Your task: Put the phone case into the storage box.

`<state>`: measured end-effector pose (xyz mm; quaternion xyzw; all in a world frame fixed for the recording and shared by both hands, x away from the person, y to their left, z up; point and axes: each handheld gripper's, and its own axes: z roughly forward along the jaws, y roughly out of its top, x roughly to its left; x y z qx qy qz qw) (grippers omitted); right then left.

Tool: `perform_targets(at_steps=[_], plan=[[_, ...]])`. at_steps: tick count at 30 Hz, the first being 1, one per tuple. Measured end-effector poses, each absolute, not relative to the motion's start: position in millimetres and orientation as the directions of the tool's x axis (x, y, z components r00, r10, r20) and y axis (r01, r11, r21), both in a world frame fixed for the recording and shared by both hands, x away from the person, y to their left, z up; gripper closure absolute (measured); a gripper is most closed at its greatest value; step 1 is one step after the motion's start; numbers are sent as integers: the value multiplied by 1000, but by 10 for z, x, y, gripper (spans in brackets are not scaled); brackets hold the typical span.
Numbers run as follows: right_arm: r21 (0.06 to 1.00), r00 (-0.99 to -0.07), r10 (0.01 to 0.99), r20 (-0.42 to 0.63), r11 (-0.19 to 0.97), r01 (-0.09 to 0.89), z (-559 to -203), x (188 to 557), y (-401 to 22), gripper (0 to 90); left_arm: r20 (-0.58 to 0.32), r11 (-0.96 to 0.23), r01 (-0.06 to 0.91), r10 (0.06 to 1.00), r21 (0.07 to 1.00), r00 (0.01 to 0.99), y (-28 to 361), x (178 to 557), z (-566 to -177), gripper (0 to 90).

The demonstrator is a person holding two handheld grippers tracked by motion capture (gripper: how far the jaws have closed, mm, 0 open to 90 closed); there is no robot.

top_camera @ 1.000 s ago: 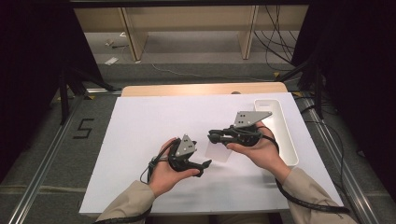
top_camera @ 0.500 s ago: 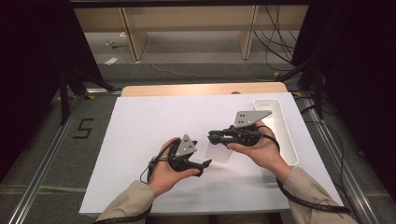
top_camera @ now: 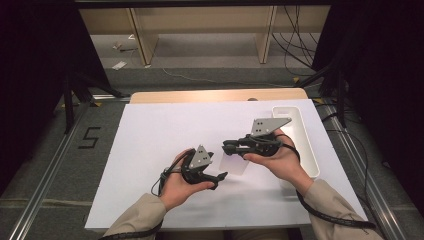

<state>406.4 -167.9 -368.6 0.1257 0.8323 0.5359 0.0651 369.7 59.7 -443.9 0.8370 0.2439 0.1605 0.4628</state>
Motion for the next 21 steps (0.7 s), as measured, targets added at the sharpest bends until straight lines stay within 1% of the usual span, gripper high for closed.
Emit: perform_targets(at_steps=[9,17,21], plan=[[911,-963,266,52,382,154,-3679,4061,-1667,801,23,-454,272,545,848,838,596,3721,-4473,228],[911,-962,262,76,373,173,-3696,4073,-1667,801,13,-458,268,524,848,852,607,3751,-4498,268],[911,-963,258,79,373,175,-3697,4068,-1657,801,1,-460,267,502,847,865,596,3754,-4510,312]])
